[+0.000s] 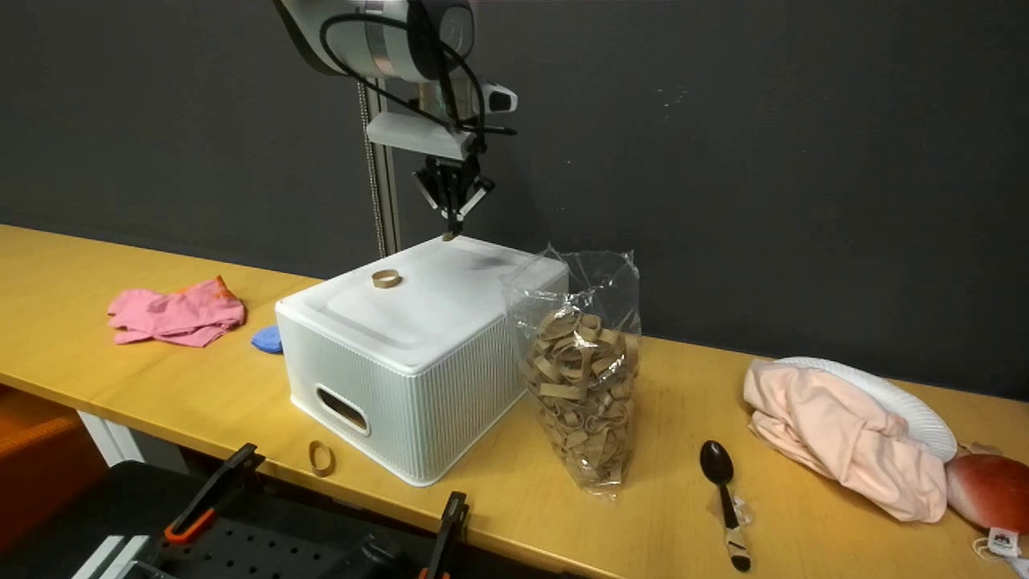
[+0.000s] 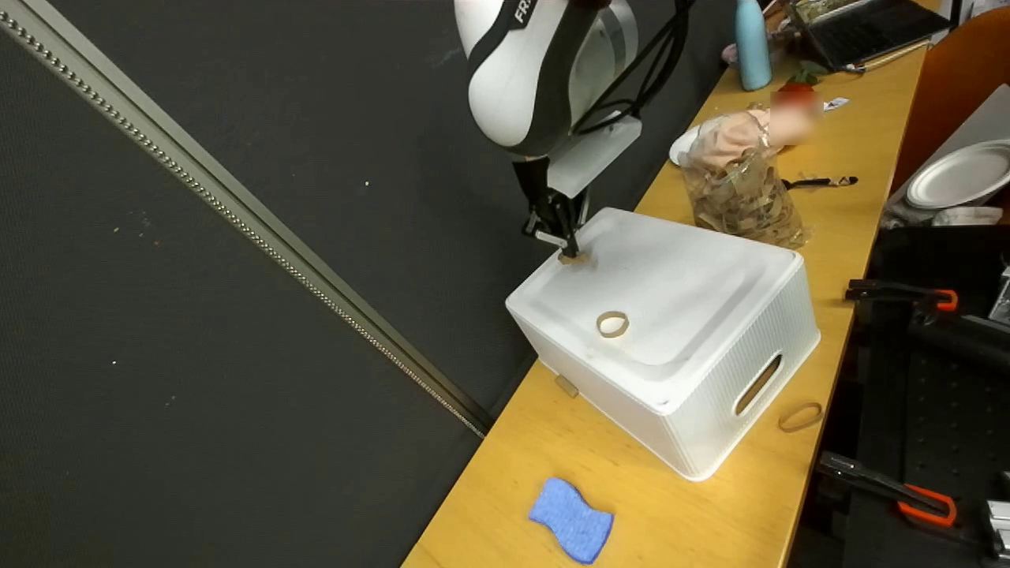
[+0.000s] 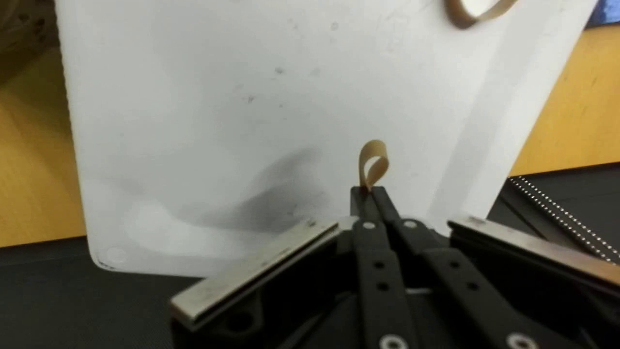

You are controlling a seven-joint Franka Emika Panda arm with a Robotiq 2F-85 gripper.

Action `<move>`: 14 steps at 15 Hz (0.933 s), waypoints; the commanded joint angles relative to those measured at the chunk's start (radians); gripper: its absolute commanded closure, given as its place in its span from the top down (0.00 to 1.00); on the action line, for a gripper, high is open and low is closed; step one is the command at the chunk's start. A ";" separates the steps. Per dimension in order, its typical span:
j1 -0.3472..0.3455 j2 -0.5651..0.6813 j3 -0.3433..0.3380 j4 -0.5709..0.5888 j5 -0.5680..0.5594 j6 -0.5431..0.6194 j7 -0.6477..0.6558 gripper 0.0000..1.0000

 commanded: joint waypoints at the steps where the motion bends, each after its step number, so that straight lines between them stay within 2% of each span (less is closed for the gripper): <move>1: 0.037 -0.071 0.015 -0.097 -0.014 0.005 0.035 0.00; 8: 0.088 -0.067 0.032 -0.149 -0.029 0.013 0.051 0.00; 14: 0.095 -0.086 0.027 -0.181 -0.048 0.001 0.063 0.00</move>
